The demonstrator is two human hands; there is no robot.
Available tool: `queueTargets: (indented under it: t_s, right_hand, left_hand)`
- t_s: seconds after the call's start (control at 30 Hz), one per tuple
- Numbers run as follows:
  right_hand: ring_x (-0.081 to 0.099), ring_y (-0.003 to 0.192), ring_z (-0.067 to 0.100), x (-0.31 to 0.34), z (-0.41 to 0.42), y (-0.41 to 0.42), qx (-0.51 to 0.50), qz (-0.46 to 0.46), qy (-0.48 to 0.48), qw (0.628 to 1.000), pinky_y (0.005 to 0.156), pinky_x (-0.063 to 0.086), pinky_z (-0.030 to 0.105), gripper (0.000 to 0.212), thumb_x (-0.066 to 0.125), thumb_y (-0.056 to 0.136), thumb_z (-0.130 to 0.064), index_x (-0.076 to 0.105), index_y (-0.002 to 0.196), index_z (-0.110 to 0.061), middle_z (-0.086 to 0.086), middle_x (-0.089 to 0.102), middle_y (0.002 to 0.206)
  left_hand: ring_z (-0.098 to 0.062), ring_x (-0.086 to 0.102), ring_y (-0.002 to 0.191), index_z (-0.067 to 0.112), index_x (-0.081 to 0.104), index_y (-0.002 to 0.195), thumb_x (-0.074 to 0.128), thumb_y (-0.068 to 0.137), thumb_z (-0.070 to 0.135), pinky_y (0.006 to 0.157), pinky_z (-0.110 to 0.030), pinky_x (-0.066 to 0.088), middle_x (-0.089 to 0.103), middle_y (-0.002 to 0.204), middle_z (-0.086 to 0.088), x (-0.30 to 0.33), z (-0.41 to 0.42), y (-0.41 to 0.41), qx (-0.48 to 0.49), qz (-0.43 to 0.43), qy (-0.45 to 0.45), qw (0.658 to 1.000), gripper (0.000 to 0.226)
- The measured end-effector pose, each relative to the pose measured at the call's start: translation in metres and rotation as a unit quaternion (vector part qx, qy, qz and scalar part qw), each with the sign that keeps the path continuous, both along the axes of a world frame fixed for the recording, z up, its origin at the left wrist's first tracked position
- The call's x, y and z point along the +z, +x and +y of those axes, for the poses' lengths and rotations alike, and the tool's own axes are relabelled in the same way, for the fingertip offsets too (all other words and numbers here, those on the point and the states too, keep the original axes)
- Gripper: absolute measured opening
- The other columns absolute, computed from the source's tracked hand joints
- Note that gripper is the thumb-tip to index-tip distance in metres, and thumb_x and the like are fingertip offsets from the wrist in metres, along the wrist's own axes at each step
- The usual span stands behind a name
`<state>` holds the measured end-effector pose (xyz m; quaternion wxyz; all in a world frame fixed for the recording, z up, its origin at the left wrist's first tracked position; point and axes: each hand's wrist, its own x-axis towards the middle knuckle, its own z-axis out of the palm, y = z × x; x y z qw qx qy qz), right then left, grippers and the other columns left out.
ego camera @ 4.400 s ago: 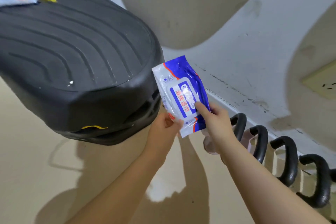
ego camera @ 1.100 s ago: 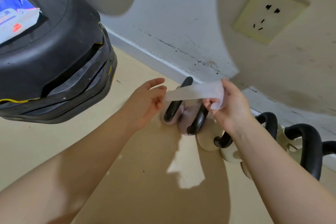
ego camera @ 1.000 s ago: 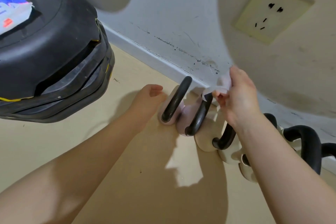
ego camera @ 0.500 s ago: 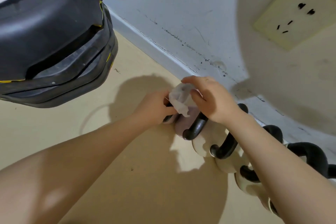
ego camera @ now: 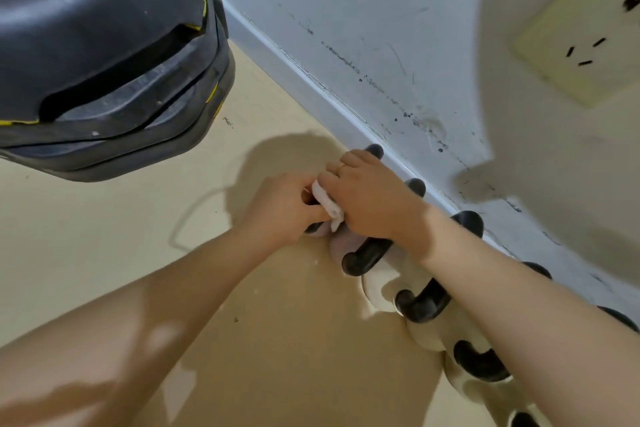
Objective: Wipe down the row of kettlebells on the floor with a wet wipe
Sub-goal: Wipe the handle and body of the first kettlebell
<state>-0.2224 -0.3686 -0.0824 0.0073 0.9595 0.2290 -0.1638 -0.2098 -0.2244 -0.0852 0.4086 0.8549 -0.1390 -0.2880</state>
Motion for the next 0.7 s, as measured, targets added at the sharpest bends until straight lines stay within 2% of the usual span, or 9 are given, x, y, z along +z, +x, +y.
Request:
queueTargets:
  t_s: [0.07, 0.13, 0.23, 0.3, 0.37, 0.43, 0.53, 0.6, 0.7]
  right_hand:
    - [0.057, 0.077, 0.029, -0.004, -0.023, 0.008, -0.036, -0.015, 0.01, 0.999, 0.083, 0.036, 0.033, 0.024, 0.042, 0.068, -0.023, 0.057, 0.081, -0.011, 0.005, 0.06, 0.076]
    - [0.059, 0.075, 0.034, -0.002, -0.039, 0.014, -0.106, -0.005, 0.045, 0.993, 0.077, 0.037, 0.03, 0.028, 0.043, 0.061, -0.023, 0.058, 0.08, -0.009, 0.01, 0.06, 0.077]
    - [0.051, 0.108, 0.03, 0.004, -0.034, 0.007, -0.044, 0.025, 0.021, 0.999, 0.097, 0.031, 0.029, 0.064, 0.031, 0.062, -0.035, 0.057, 0.113, -0.009, 0.01, 0.059, 0.112]
    - [0.044, 0.119, 0.021, 0.013, -0.028, 0.0, -0.026, 0.062, 0.1, 0.993, 0.106, 0.021, 0.03, 0.073, 0.021, 0.069, -0.049, 0.053, 0.124, -0.013, 0.003, 0.054, 0.124]
    - [0.046, 0.111, 0.012, 0.015, -0.029, 0.003, -0.07, 0.104, 0.181, 0.975, 0.104, 0.025, 0.03, 0.069, 0.022, 0.076, -0.06, 0.059, 0.117, -0.018, -0.005, 0.058, 0.112]
    - [0.049, 0.099, 0.014, 0.011, -0.034, 0.01, -0.07, 0.085, 0.176, 0.978, 0.097, 0.034, 0.03, 0.061, 0.031, 0.079, -0.063, 0.062, 0.108, -0.019, -0.006, 0.058, 0.097]
    - [0.052, 0.097, 0.022, 0.007, -0.051, 0.02, -0.103, 0.124, 0.178, 0.971, 0.087, 0.042, 0.032, 0.036, 0.066, 0.08, -0.033, 0.062, 0.11, -0.014, 0.005, 0.059, 0.101]
    - [0.055, 0.095, 0.025, 0.005, -0.058, 0.026, -0.129, 0.121, 0.159, 0.971, 0.081, 0.043, 0.035, 0.032, 0.064, 0.079, -0.013, 0.06, 0.111, -0.011, 0.009, 0.058, 0.106]
    - [0.055, 0.081, 0.032, 0.0, -0.039, 0.026, -0.098, 0.023, 0.053, 0.994, 0.073, 0.043, 0.039, 0.028, 0.049, 0.072, -0.015, 0.061, 0.095, -0.009, 0.009, 0.059, 0.089]
  left_hand:
    - [-0.001, 0.061, 0.065, 0.015, 0.063, 0.075, 0.07, 0.075, 0.021, 0.059, -0.018, 0.045, 0.066, 0.07, -0.003, -0.003, -0.001, -0.004, 0.026, 0.004, -0.002, 1.0, 0.01]
    - [-0.017, 0.066, 0.08, 0.012, 0.066, 0.09, 0.072, 0.074, 0.022, 0.07, -0.027, 0.048, 0.071, 0.085, -0.005, -0.004, -0.002, -0.006, 0.053, 0.02, 0.001, 0.998, 0.019]
    - [-0.01, 0.059, 0.069, 0.012, 0.064, 0.087, 0.072, 0.074, 0.022, 0.056, -0.011, 0.039, 0.067, 0.078, -0.001, -0.004, -0.001, -0.004, 0.052, 0.027, -0.003, 0.998, 0.018]
    - [-0.015, 0.058, 0.07, 0.01, 0.063, 0.086, 0.072, 0.074, 0.023, 0.059, -0.015, 0.041, 0.067, 0.08, -0.006, -0.003, -0.001, -0.004, 0.057, 0.025, -0.004, 0.998, 0.02]
    - [-0.02, 0.06, 0.074, 0.01, 0.064, 0.087, 0.073, 0.074, 0.023, 0.062, -0.019, 0.043, 0.068, 0.08, -0.008, -0.002, 0.0, -0.005, 0.065, 0.029, -0.01, 0.997, 0.02]
    - [-0.018, 0.059, 0.073, 0.012, 0.064, 0.086, 0.072, 0.074, 0.021, 0.059, -0.016, 0.041, 0.067, 0.078, -0.004, -0.002, 0.0, -0.006, 0.07, 0.039, -0.02, 0.997, 0.016]
    - [-0.022, 0.065, 0.081, 0.012, 0.066, 0.09, 0.072, 0.074, 0.019, 0.07, -0.029, 0.048, 0.071, 0.087, -0.006, -0.003, -0.002, -0.007, 0.075, 0.056, -0.024, 0.995, 0.018]
    - [-0.025, 0.066, 0.084, 0.013, 0.066, 0.09, 0.072, 0.074, 0.019, 0.075, -0.034, 0.05, 0.072, 0.089, -0.009, -0.004, -0.002, -0.007, 0.08, 0.058, -0.026, 0.995, 0.018]
    - [-0.025, 0.066, 0.084, 0.011, 0.065, 0.09, 0.072, 0.073, 0.018, 0.076, -0.035, 0.05, 0.071, 0.089, -0.009, -0.003, -0.002, -0.006, 0.078, 0.056, -0.024, 0.995, 0.019]
